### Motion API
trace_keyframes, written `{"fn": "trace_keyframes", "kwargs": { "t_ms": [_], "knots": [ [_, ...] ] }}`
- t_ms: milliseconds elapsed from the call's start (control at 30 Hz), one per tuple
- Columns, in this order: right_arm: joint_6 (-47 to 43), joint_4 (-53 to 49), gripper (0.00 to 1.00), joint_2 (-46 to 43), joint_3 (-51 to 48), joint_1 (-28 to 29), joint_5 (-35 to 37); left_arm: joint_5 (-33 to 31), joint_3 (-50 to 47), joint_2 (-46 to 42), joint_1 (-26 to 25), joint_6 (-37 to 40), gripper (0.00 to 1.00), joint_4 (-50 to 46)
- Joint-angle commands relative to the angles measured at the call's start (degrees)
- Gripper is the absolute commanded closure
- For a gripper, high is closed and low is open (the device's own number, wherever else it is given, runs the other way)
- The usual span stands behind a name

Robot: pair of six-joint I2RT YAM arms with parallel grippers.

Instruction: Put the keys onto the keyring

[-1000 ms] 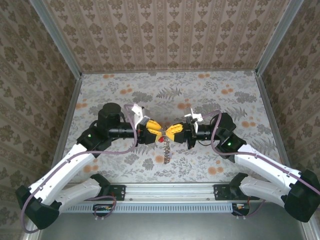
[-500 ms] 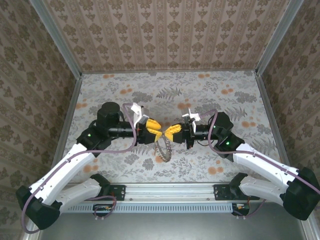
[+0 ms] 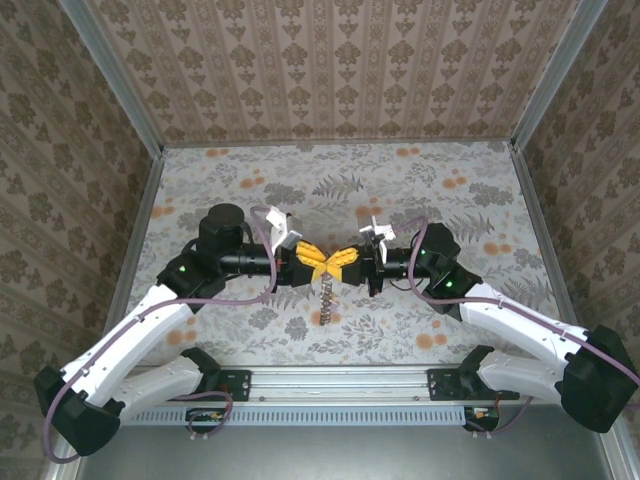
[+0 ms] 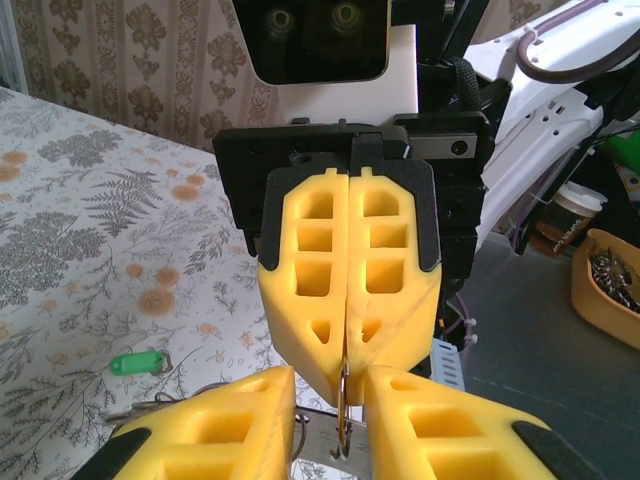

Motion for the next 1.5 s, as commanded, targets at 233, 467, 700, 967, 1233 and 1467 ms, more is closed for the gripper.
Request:
{"fn": "trace_keyframes", "kwargs": {
  "t_ms": [233, 467, 700, 967, 1233, 1467],
  "knots": [
    [4.1, 9.7, 1.0, -1.1, 2.0, 0.8, 0.0, -0.6, -0.9, -3.0, -1.1, -1.6, 0.84, 3.4],
    [3.6, 10.4, 1.0, -0.5, 1.7, 1.7, 0.6, -0.2, -1.6, -2.3, -1.5, -2.0, 0.98, 6.1],
    [2.7, 11.7, 1.0, -0.7, 1.0, 2.3, 1.0, 0.1, -2.1, -2.5, -1.3, -1.5, 1.0, 6.4],
    [-1.3, -1.3, 0.55, -3.6, 1.7, 2.3, 6.7, -2.3, -4.2, -3.8, 1.2, -0.8, 1.0, 6.2],
    [0.2, -17.8, 0.2, -9.2, 0.1, -4.0, 18.7, -7.2, -3.3, -2.2, 4.1, 0.6, 1.0, 1.4],
    [-1.0, -54.5, 0.2, -3.9, 6.2, -14.0, 38.6, -15.9, -9.3, -2.8, 4.4, -4.9, 1.0, 3.6]
  ]
}}
